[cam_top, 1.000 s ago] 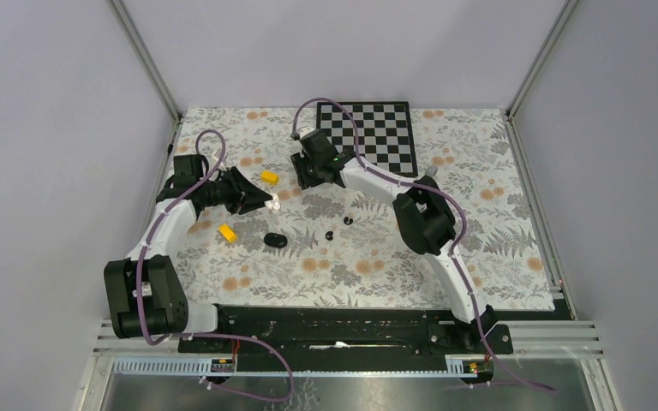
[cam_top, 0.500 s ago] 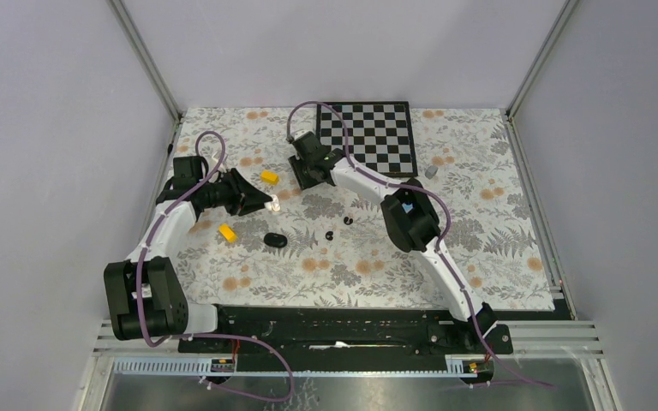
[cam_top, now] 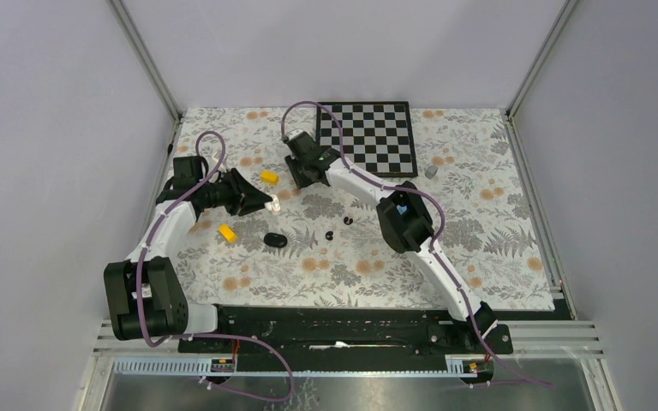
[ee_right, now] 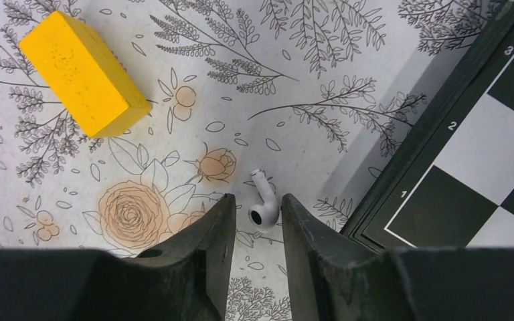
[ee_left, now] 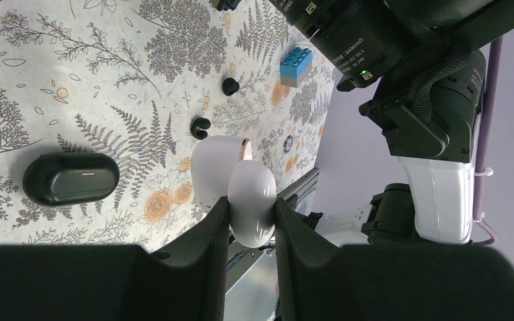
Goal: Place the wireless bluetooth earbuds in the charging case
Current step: Pick up the earbud from the center of the board.
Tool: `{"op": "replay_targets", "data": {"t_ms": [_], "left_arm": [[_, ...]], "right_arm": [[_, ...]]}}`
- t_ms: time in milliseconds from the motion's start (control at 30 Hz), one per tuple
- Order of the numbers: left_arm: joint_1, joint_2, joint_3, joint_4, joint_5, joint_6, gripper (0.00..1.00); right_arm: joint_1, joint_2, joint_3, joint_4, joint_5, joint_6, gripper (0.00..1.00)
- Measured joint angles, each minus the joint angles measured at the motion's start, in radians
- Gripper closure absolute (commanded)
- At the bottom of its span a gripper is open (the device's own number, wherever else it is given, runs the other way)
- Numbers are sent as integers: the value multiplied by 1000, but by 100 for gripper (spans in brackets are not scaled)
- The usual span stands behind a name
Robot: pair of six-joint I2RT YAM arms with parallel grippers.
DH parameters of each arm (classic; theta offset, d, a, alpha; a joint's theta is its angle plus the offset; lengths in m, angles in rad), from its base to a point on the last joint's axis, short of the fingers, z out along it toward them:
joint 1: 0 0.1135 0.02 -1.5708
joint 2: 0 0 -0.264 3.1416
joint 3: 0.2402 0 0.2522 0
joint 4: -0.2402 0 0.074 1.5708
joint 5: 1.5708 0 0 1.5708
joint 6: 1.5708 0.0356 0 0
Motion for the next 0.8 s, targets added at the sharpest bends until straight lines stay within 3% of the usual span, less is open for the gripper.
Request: {"op": "replay_targets", "data": {"t_ms": [600, 800], "left_arm": [[0, 0, 0, 0, 3, 0, 100], [0, 0, 0, 0, 3, 0, 100]], "right_arm": [[12, 15, 27, -19, 61, -42, 84], [24, -136, -225, 22, 49, -41, 90]]}}
